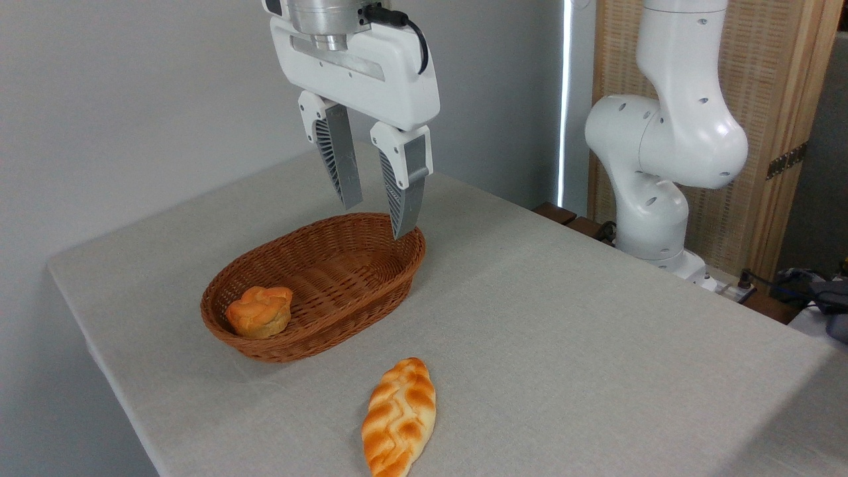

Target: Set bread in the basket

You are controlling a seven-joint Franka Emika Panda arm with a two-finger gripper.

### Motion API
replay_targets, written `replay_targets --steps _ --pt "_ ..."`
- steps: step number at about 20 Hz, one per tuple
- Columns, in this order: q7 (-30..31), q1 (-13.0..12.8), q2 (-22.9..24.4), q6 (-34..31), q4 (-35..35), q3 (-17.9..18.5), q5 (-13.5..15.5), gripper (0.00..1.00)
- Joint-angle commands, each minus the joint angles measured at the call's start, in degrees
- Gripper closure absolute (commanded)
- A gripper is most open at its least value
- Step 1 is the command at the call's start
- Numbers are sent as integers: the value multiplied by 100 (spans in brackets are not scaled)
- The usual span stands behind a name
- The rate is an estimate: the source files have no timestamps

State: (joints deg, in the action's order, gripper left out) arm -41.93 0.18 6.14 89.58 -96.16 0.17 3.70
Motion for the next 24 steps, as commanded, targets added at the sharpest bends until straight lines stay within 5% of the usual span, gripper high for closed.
replay_targets --steps 1,18,24 --pt "-35 0 63 24 -26 27 -10 0" --pt "53 202 54 999 -623 54 -27 0" --pt "833 475 142 1255 -1001 54 -1 0"
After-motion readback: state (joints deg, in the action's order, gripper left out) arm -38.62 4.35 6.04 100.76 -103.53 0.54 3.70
